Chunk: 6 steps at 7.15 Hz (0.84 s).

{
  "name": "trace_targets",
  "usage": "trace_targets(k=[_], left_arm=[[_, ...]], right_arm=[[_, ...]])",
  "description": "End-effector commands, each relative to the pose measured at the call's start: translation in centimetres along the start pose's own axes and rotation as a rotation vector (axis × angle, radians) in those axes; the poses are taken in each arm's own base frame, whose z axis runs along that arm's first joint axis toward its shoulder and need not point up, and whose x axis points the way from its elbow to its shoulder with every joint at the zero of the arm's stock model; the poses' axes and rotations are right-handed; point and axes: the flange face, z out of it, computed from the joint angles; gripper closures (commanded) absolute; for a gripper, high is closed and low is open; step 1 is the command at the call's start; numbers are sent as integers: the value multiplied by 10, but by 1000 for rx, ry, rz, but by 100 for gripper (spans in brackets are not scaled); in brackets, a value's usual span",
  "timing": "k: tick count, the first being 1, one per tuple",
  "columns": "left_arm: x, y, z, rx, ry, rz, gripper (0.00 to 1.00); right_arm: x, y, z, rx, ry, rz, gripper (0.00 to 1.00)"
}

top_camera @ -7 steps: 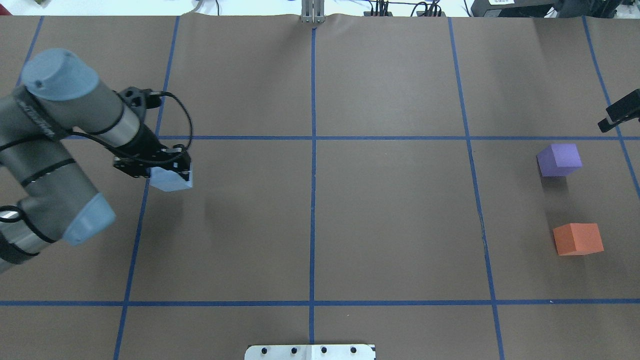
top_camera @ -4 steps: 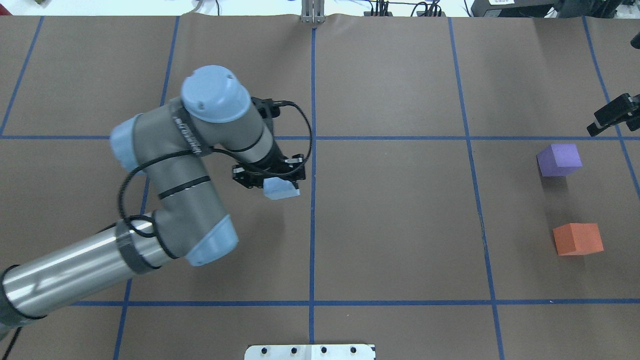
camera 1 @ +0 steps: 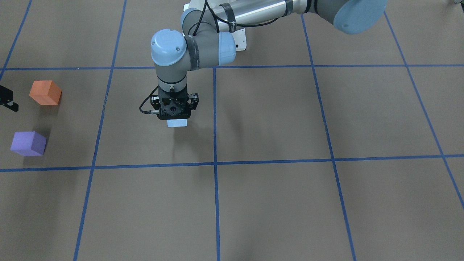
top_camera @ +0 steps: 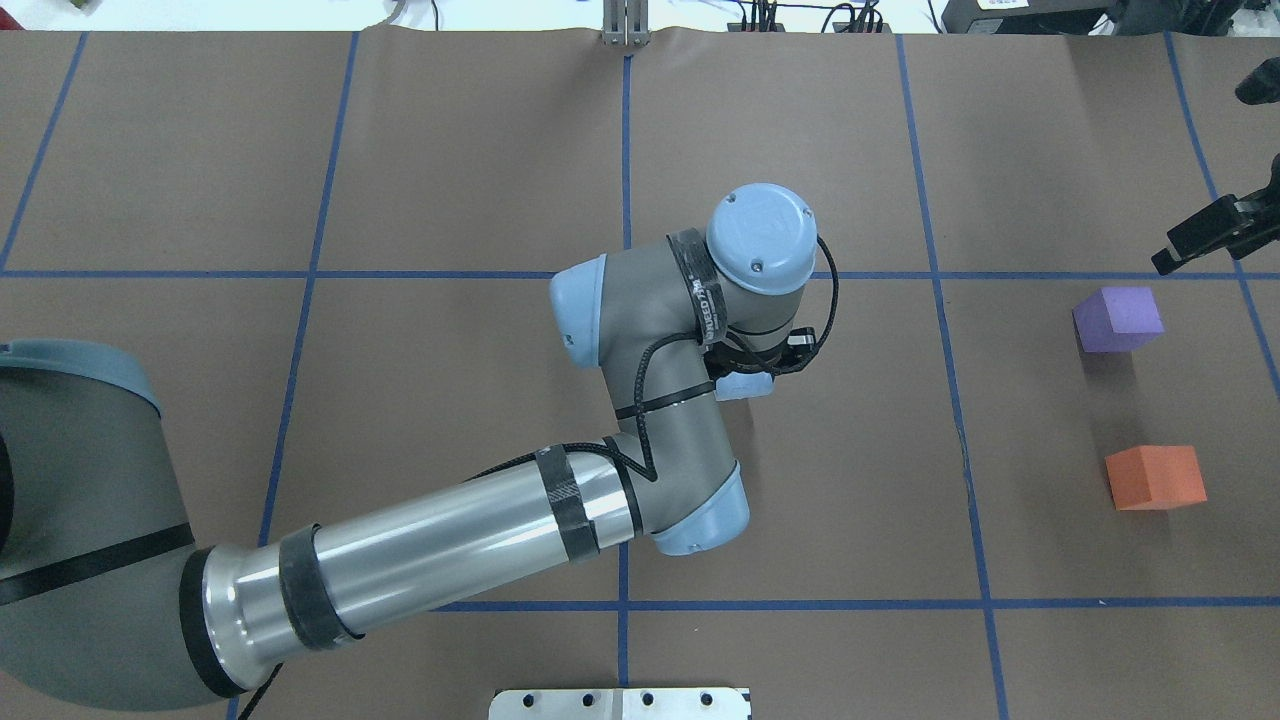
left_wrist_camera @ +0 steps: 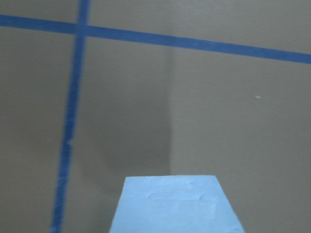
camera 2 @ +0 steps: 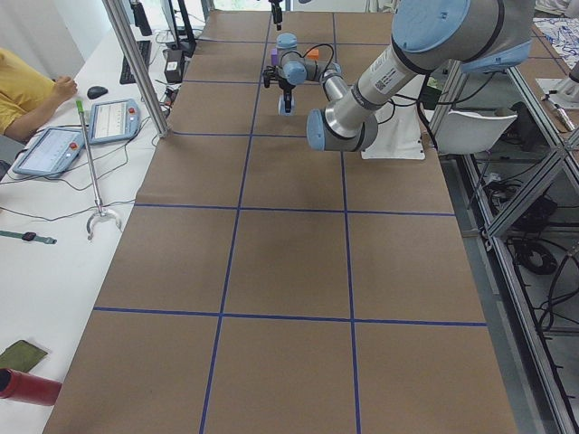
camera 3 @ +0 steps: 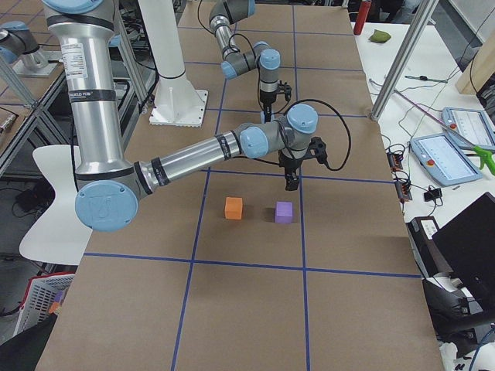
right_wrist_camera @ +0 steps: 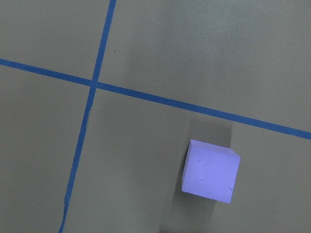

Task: Place blue block between orange and purple blocks
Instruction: 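Carry the light blue cube with the left gripper toward the table center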

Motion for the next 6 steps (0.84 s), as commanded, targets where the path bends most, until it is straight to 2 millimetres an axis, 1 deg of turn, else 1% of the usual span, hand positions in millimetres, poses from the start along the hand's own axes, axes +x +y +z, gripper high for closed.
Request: trace_targets(k=[1, 2, 3, 4, 5, 6], left_arm=[[22, 17, 15, -3, -25, 20, 59], [24, 20, 20, 17, -37, 37, 38], [24, 19, 21, 29, -42, 57, 4], [24, 17, 18, 33, -38, 57, 0], [25, 14, 9, 38, -31, 56, 0], [24, -5, -21, 49, 4, 43, 0]], right_arm=[[-7, -1, 0, 3, -11, -13, 0], [-10, -2, 1, -3, -30, -18, 0], [-12, -2, 1, -2, -38, -24, 0], [-15, -4, 2, 8, -42, -41, 0], [-17, -4, 5, 5, -44, -26, 0], [-22, -4, 9, -4, -45, -23, 0]])
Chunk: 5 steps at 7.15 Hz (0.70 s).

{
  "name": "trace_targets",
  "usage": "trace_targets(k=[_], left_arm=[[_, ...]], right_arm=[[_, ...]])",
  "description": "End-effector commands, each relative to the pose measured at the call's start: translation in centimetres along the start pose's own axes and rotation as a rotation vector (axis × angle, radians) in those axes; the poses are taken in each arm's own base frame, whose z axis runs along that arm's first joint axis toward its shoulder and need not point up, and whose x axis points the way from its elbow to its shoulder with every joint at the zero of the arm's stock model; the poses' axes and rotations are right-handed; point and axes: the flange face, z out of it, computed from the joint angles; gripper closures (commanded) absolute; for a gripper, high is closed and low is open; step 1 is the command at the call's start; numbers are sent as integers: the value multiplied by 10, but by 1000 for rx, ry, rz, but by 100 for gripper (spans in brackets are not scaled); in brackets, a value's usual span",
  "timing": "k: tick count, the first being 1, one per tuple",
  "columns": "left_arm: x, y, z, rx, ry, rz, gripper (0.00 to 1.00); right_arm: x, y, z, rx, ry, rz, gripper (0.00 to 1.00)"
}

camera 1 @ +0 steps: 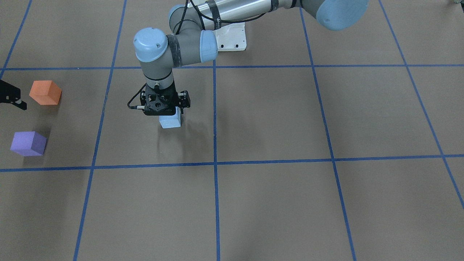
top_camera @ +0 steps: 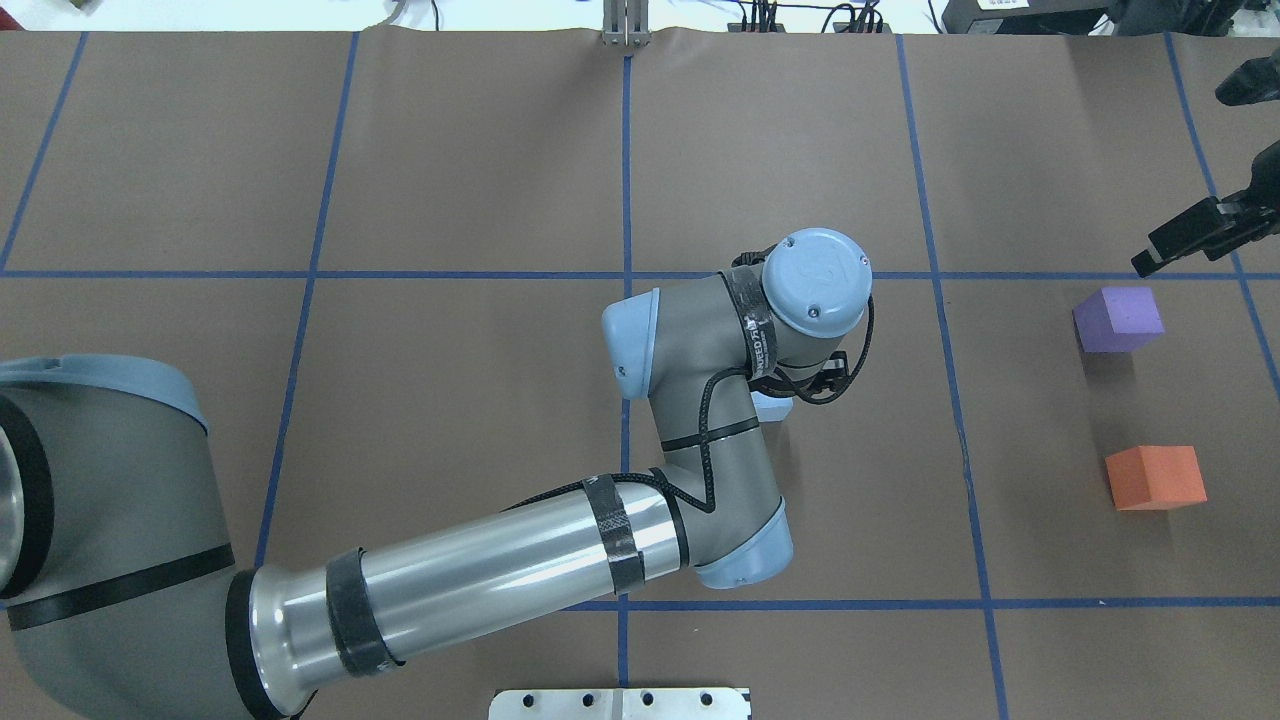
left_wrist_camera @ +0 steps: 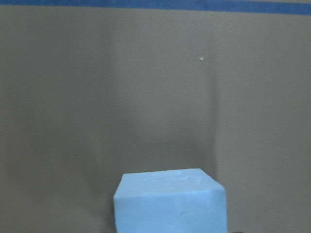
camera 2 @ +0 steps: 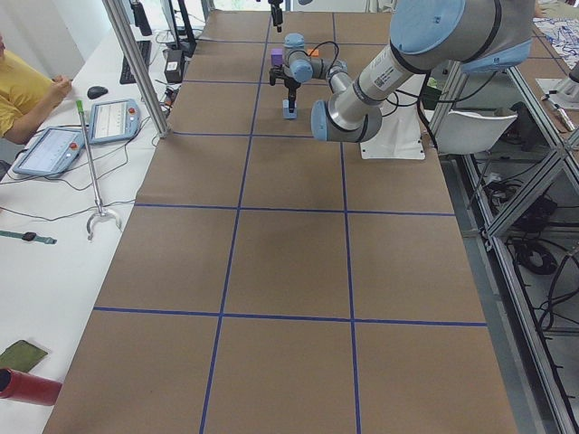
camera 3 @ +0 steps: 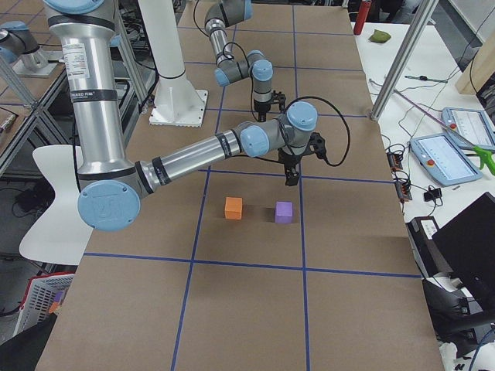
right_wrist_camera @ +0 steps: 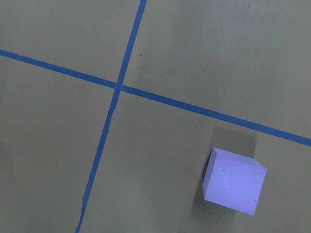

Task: Place blue block between orange and purple blocks
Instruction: 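Carry the light blue cube with the left gripper toward the table center, then release the cube at center with the left gripper while the right arm reaches in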

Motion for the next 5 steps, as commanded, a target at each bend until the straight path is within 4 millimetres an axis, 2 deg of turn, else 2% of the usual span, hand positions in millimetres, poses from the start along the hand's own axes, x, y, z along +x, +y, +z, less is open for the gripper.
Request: trace_targets(k=[1, 2, 3, 4, 5], left_arm=[[-26, -38, -63, -10, 56, -39, 0], [-67, -61, -101, -38, 79, -79, 0], [-137, -75, -130, -49, 94, -123, 0], [-218, -76, -149, -19, 114, -113, 0], [-277, -71, -157, 3, 108, -73, 0]], right_arm=[[-24, -5, 15, -6, -17, 11, 0], [-53, -8, 31, 9, -41, 86, 0], [-96, -12, 56, 35, -59, 178, 0], [-152, -11, 86, 81, -69, 234, 0], [-212, -8, 117, 120, -81, 294, 0]])
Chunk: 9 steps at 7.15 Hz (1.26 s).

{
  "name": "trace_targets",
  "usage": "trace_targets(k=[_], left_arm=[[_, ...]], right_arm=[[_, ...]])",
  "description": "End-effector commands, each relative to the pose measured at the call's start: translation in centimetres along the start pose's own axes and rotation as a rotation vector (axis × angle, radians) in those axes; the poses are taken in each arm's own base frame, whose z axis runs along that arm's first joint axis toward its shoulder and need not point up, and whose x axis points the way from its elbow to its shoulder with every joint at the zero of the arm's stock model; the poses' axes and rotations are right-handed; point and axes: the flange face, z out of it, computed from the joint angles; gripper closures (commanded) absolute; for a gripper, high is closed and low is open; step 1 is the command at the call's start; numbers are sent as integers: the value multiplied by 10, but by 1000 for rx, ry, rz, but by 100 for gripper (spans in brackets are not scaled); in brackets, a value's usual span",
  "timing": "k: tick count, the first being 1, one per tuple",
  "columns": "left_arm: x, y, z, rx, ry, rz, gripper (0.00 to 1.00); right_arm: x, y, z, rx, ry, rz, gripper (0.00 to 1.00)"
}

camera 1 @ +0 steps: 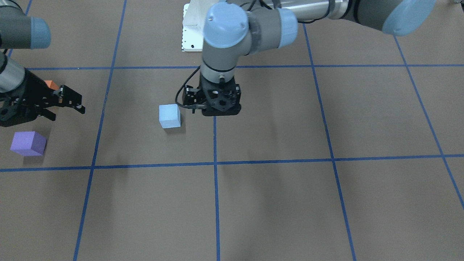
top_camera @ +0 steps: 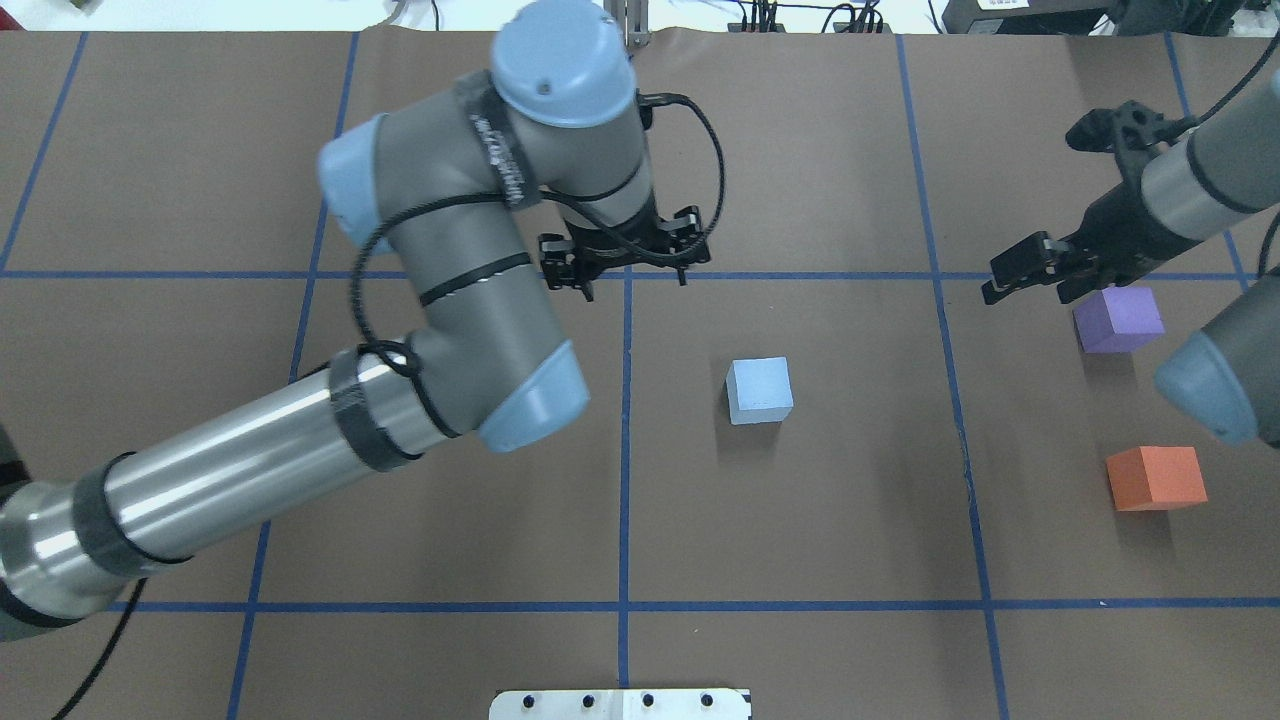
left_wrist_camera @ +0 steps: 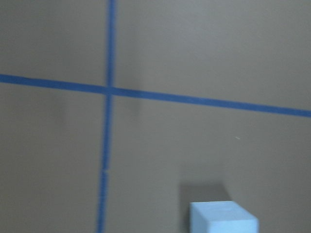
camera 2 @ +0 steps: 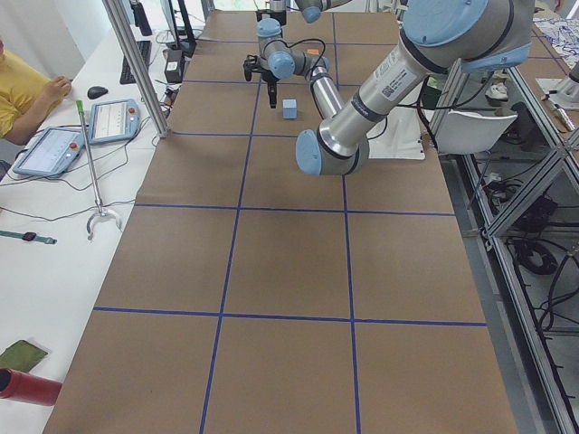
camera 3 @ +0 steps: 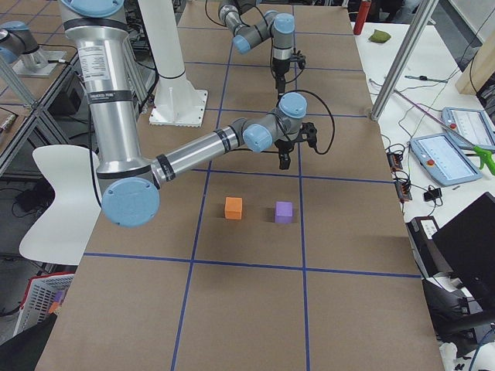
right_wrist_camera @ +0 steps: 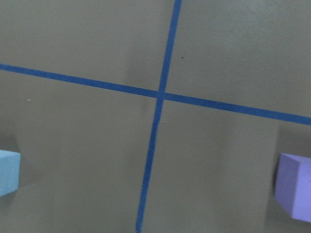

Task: Place blue block between orange and purple blocks
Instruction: 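Release the cube at center with the left gripper while the right arm reaches in, then lower the right gripper onto the light blue cube and grasp it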

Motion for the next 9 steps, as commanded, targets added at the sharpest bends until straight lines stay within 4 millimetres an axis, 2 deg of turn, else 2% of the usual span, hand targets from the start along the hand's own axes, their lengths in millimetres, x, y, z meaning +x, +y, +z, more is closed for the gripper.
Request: trace_targets(k=[1, 2, 3, 6, 8, 9], left_arm=[[-109, -5, -39, 41, 0, 30, 0], [-119, -9, -38, 44, -16, 15, 0], [-122, -8, -42, 46, -16, 13, 0], [-124, -7, -39, 43, -21, 10, 0], [-123, -6, -38, 42, -19, 13, 0], [-122, -4, -36, 38, -18, 17, 0]], right_arm=[[-123, 49, 73, 77, -36, 125, 0], [-176, 80, 102, 112, -46, 151, 0], [-208, 105, 127, 162, -35, 172, 0], [-208, 107, 133, 174, -14, 172, 0], [-197, 95, 139, 194, 28, 176, 0], [-203, 86, 146, 197, 58, 158, 0]])
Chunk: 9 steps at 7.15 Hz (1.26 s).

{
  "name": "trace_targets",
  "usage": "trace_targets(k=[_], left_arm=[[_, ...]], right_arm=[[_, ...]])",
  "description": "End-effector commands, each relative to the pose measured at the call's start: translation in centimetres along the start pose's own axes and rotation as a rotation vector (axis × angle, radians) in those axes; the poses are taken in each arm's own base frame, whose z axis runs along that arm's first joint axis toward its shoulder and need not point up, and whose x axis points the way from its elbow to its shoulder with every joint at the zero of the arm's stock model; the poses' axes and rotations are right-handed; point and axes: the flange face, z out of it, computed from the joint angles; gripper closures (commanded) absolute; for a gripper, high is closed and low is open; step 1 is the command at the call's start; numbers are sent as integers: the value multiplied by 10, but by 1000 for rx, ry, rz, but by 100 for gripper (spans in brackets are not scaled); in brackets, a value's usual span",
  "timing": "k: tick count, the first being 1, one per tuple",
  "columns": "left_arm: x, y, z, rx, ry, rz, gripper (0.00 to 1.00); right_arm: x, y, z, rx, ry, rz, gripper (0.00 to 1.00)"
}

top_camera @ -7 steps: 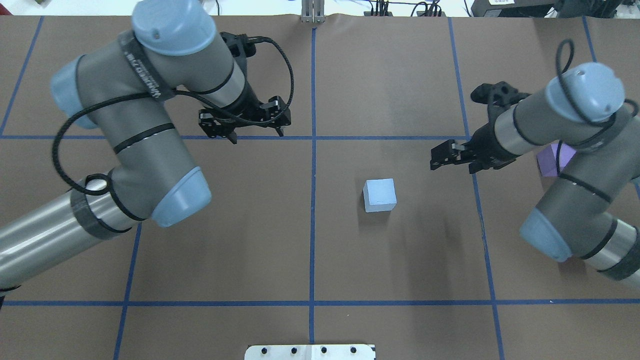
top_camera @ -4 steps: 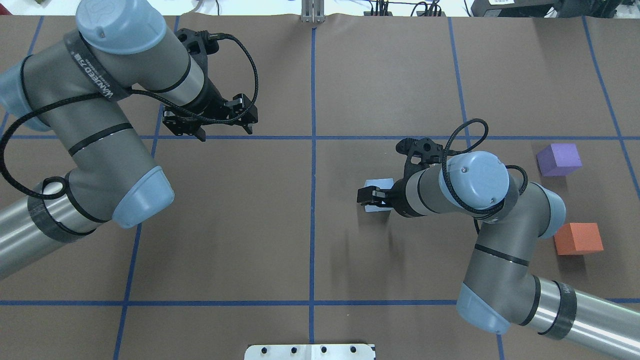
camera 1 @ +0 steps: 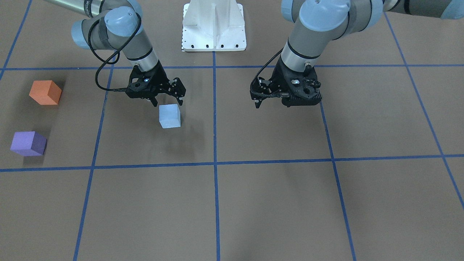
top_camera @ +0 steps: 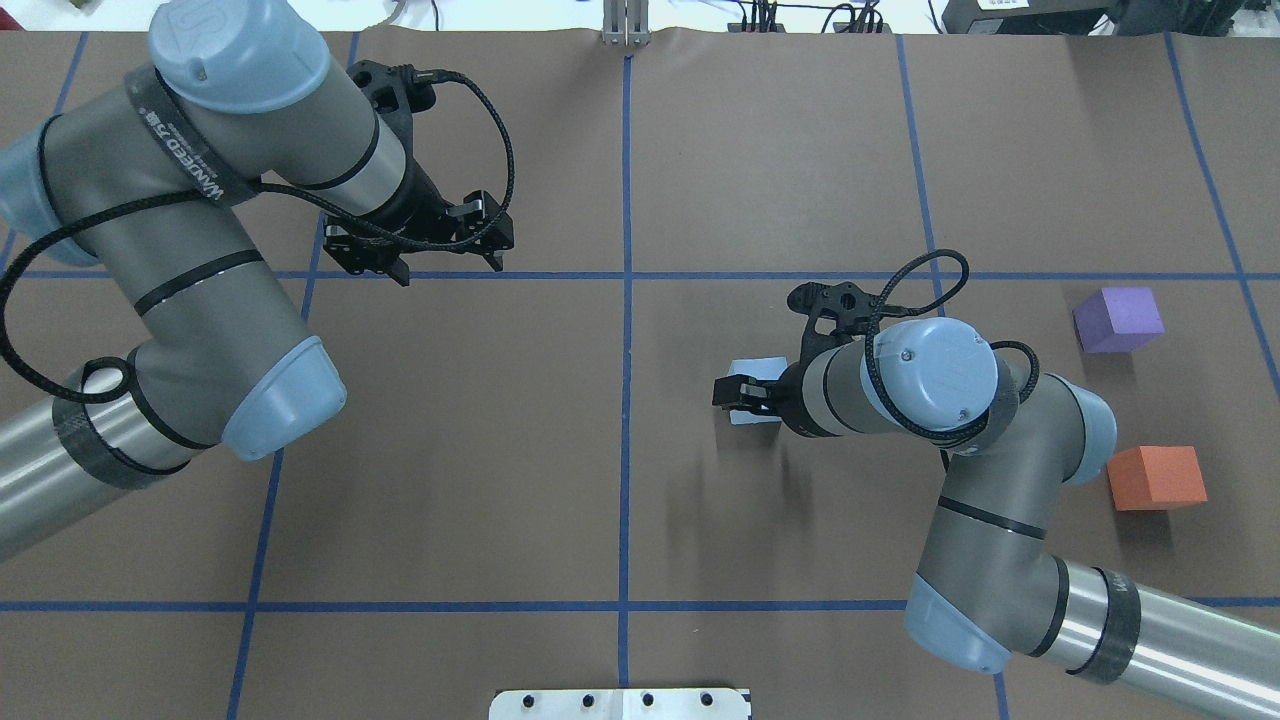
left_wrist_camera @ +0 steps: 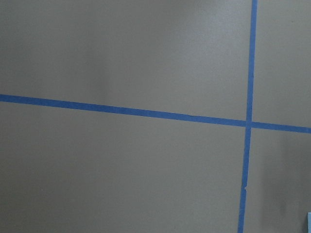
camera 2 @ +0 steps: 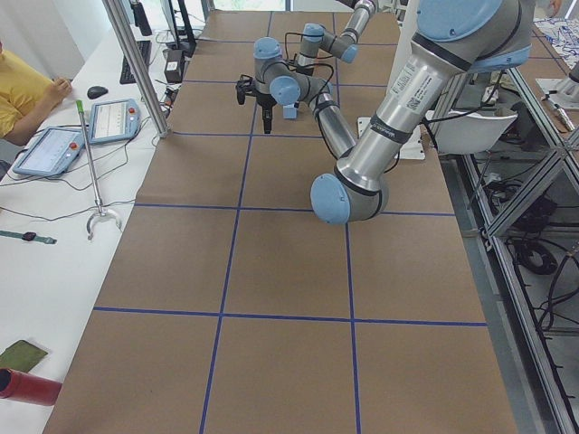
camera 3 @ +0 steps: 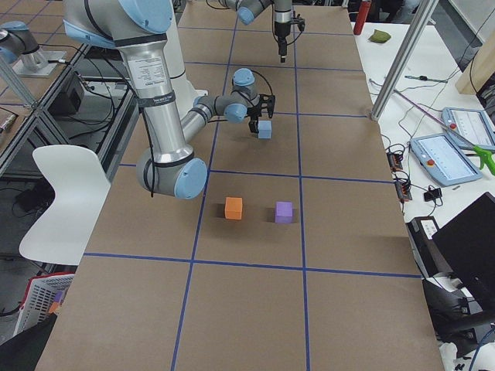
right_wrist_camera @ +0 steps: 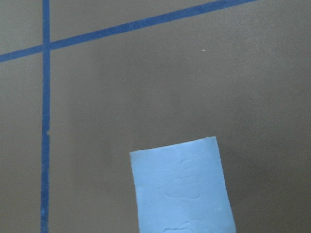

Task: Place blue block between orange and purple blocks
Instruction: 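Lower the right gripper onto the light blue cube and grasp it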

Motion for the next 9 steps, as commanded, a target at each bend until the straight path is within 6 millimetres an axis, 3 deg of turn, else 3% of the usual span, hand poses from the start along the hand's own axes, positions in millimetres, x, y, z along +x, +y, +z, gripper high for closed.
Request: trace_targets(k=[1, 3, 6, 7, 8, 9], left_arm=[[2, 3, 2, -4, 2, 4, 0], [3, 3, 1, -3, 4, 3, 0], [2, 2, 2, -3, 4, 3, 0], [2, 1, 4, -4, 2, 2, 0], [1, 1, 5, -4, 1, 3, 0], [1, 1, 6, -5, 0, 2, 0]], right_arm=[[-5, -9, 20, 3, 51, -71, 0], [-12, -16, 28, 3, 59, -146, 0], [-8, -20, 44, -3, 81, -251, 5], [-8, -20, 45, -4, 80, -250, 33], [-10, -20, 44, -9, 73, -254, 99], [-11, -38, 25, -8, 44, -235, 100]])
